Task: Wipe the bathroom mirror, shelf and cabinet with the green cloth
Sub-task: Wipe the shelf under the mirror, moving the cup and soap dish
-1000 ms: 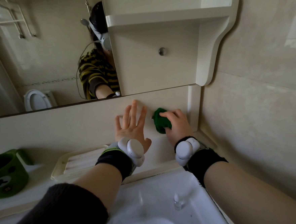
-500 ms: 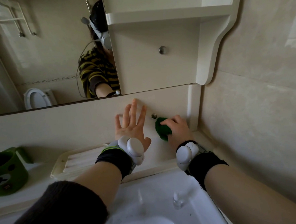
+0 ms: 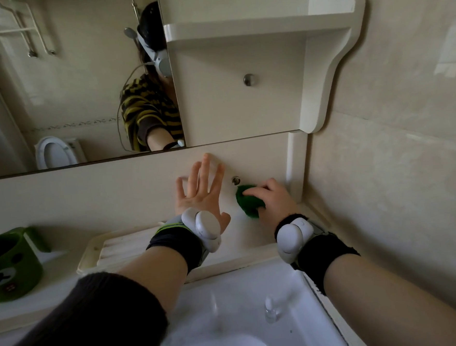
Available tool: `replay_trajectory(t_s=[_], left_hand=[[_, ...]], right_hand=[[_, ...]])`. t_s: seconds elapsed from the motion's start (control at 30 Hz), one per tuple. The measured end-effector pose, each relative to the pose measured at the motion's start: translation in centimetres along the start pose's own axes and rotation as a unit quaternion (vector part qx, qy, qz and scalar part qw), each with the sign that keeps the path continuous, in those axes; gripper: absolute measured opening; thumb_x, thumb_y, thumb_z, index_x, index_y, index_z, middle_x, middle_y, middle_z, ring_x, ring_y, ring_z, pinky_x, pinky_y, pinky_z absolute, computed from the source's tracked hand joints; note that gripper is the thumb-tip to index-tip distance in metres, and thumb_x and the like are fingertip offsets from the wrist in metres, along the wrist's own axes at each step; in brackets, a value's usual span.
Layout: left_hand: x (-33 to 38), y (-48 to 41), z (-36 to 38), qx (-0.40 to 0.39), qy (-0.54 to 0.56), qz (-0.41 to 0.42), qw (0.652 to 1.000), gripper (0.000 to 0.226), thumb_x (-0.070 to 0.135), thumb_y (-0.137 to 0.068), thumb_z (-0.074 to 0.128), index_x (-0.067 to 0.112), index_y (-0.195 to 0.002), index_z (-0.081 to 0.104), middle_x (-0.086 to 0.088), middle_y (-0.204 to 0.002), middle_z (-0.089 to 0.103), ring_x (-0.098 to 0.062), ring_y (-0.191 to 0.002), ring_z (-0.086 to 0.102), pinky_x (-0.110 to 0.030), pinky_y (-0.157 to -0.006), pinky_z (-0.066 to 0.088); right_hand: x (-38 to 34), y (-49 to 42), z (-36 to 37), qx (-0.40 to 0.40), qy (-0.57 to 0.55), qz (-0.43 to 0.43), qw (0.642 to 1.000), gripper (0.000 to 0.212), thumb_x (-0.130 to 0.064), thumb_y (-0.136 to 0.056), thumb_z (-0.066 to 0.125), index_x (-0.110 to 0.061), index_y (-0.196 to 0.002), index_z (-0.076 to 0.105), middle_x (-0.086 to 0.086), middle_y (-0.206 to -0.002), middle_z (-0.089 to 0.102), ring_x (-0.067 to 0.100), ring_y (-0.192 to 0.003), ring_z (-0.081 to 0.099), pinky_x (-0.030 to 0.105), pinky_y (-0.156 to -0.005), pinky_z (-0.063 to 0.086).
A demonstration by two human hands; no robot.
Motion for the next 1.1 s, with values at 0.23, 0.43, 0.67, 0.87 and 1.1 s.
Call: replay_trajectory(t_s=[0.23, 0.43, 0.67, 0.87, 1.1], left_hand=[[0.1, 0.0, 0.0, -0.008, 0.001, -0.004, 1.000, 0.103, 0.054, -0.081, 0.052, 0.028, -0.143, -0.026, -0.003, -0.137, -0.049, -0.023, -0.138, -0.028, -0.049, -0.114, -0.003], [-0.2, 0.0, 0.0, 0.004, 0.001, 0.001, 1.000, 0.101, 0.054, -0.081, 0.051, 0.027, -0.144, -0.024, -0.003, -0.137, -0.049, -0.022, -0.138, -0.027, -0.049, -0.114, -0.003], [-0.6, 0.6, -0.3, 0.016, 0.006, 0.016, 1.000, 0.095, 0.048, -0.086, 0.049, 0.023, -0.146, -0.021, -0.001, -0.142, -0.046, -0.021, -0.139, -0.027, -0.048, -0.112, -0.009], [-0.8, 1.2, -1.6, 0.105, 0.050, -0.008, 0.993, 0.081, 0.041, -0.087, 0.052, 0.017, -0.148, 0.005, 0.000, -0.154, -0.016, -0.021, -0.142, -0.007, -0.039, -0.116, 0.002], [-2.3, 1.3, -1.0, 0.057, -0.002, -0.007, 0.998, 0.094, 0.048, -0.084, 0.051, 0.022, -0.148, -0.013, -0.004, -0.147, -0.038, -0.022, -0.138, -0.029, -0.046, -0.112, -0.010]], right_hand=[[-5.0, -2.0, -3.6, 0.201, -0.041, -0.137, 0.969, 0.052, 0.017, -0.070, 0.050, -0.010, -0.111, 0.067, 0.021, -0.115, 0.052, 0.038, -0.108, 0.048, 0.034, -0.091, 0.039], [-6.1, -3.9, -3.1, 0.183, -0.012, -0.106, 0.977, 0.057, 0.015, -0.074, 0.044, -0.015, -0.119, 0.063, 0.016, -0.124, 0.048, 0.032, -0.116, 0.040, 0.035, -0.094, 0.039], [-5.4, -3.3, -2.2, 0.160, 0.002, -0.105, 0.981, 0.055, 0.016, -0.070, 0.048, -0.012, -0.114, 0.066, 0.017, -0.118, 0.053, 0.035, -0.111, 0.044, 0.037, -0.087, 0.043], [-4.3, -2.6, -0.7, 0.140, 0.000, -0.080, 0.987, 0.057, 0.017, -0.072, 0.044, -0.015, -0.114, 0.065, 0.013, -0.121, 0.050, 0.029, -0.114, 0.040, 0.034, -0.083, 0.043], [-3.8, -1.9, 0.6, 0.128, 0.003, -0.070, 0.989, 0.057, 0.017, -0.073, 0.043, -0.015, -0.114, 0.065, 0.013, -0.121, 0.049, 0.030, -0.114, 0.040, 0.027, -0.082, 0.037]])
Point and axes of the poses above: each hand's wrist, its own y-axis away from the middle knuckle, its own z-axis out of the palm, x = y × z, the point moved 2 cm from there along -y, towards the middle knuckle
